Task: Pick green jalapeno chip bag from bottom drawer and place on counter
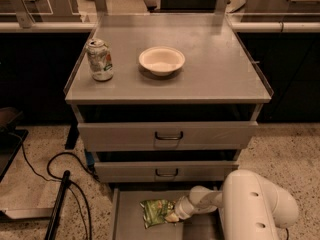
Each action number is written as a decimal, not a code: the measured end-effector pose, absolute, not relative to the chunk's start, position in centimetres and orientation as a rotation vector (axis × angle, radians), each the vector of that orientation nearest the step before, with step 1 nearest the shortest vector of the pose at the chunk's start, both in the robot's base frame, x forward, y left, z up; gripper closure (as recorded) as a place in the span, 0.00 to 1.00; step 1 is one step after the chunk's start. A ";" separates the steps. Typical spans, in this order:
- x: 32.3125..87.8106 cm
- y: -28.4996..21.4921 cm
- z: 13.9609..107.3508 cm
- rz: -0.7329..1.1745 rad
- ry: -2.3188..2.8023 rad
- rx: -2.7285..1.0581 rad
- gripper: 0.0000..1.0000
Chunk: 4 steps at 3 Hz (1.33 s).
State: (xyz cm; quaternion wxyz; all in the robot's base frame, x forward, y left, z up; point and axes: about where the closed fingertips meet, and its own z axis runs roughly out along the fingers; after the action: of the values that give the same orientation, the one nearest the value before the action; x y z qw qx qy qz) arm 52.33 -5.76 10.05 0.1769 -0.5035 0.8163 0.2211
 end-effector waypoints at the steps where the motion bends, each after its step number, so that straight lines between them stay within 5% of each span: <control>1: 52.3 -5.8 10.1 0.626 2.311 -1.425 0.89; 2: 52.3 -5.7 10.0 0.626 2.311 -1.425 1.00; 4: 52.5 -5.3 12.1 0.642 2.298 -1.380 1.00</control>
Offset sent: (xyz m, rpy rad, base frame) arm 0.0000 0.0000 0.0000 0.0000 0.0000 0.0000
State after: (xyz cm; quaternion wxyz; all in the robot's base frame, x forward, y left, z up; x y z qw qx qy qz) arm 52.54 -5.29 12.08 0.1915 -0.4915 0.8183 0.2285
